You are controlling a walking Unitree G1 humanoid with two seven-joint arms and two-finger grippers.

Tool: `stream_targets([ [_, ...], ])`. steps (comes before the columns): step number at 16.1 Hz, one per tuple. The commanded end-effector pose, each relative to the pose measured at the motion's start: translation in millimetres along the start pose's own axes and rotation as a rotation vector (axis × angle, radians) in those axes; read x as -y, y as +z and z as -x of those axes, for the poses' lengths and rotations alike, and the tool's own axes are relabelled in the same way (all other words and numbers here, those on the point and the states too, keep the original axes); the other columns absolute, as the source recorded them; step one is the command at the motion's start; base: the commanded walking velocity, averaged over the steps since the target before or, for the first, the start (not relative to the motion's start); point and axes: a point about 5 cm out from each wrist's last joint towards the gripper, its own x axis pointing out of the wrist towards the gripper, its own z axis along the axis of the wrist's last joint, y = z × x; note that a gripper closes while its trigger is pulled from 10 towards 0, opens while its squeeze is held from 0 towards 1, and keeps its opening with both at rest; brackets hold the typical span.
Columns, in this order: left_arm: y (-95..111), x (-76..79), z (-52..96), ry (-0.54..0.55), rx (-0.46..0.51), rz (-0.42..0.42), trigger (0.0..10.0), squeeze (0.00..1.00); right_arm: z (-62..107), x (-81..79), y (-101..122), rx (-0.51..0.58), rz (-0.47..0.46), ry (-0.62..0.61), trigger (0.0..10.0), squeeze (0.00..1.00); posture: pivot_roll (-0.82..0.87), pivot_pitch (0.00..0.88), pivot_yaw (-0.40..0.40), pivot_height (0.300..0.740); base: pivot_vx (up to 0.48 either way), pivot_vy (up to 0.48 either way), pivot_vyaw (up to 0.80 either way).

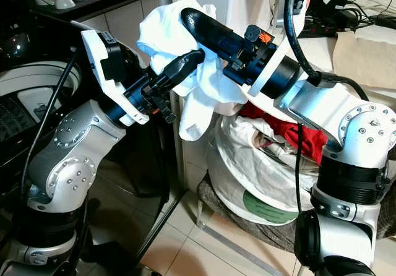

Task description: Clothes washing

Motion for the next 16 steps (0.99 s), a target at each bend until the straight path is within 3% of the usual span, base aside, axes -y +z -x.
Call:
stream_targets([
  [1,-13.5,-17.4,9.5,0.150,-0.085,-0.001,0.0,0.00,-7.9,-20.2,-8.8,-0.069,0.020,0.124,0.0,0.00,-0.03,0.000,0.037,0.740,0.000,0.000,0.00],
  [4,-10.3,-16.7,8.7,0.146,-0.064,-0.009,0.0,0.00,-8.4,-20.6,-8.5,-0.064,0.025,0.118,0.0,0.00,-0.03,0.000,0.040,0.740,0.000,0.000,0.00],
  [5,-9.3,-17.2,8.8,0.149,-0.060,-0.017,0.0,0.48,-8.5,-21.0,-7.6,-0.060,0.032,0.118,0.0,0.00,-0.03,0.000,0.040,0.740,0.000,0.000,0.00],
  [6,-8.5,-17.8,8.9,0.152,-0.057,-0.023,0.0,0.49,-8.8,-21.3,-6.7,-0.056,0.040,0.118,0.0,0.00,-0.03,0.000,0.039,0.740,0.000,0.000,0.00],
  [10,-6.6,-19.1,9.6,0.158,-0.046,-0.029,0.0,0.36,-9.5,-20.6,-5.9,-0.051,0.049,0.106,0.0,0.00,-0.03,0.000,0.038,0.740,0.000,0.000,0.00],
  [11,-6.4,-19.4,9.6,0.159,-0.044,-0.031,0.0,0.34,-9.9,-20.0,-5.3,-0.049,0.066,0.097,6.0,0.00,-0.03,0.000,0.037,0.740,0.000,0.000,0.00],
  [12,-6.1,-19.8,9.8,0.162,-0.040,-0.030,0.0,0.34,-10.6,-19.1,-5.2,-0.041,0.053,0.103,10.0,1.00,-0.03,0.000,0.037,0.740,0.000,0.000,0.00],
  [16,-3.6,-24.2,12.1,0.184,-0.028,-0.045,0.0,0.33,-7.1,-13.6,3.6,0.003,0.065,0.061,10.0,1.00,-0.03,0.000,0.035,0.740,0.000,0.000,0.00],
])
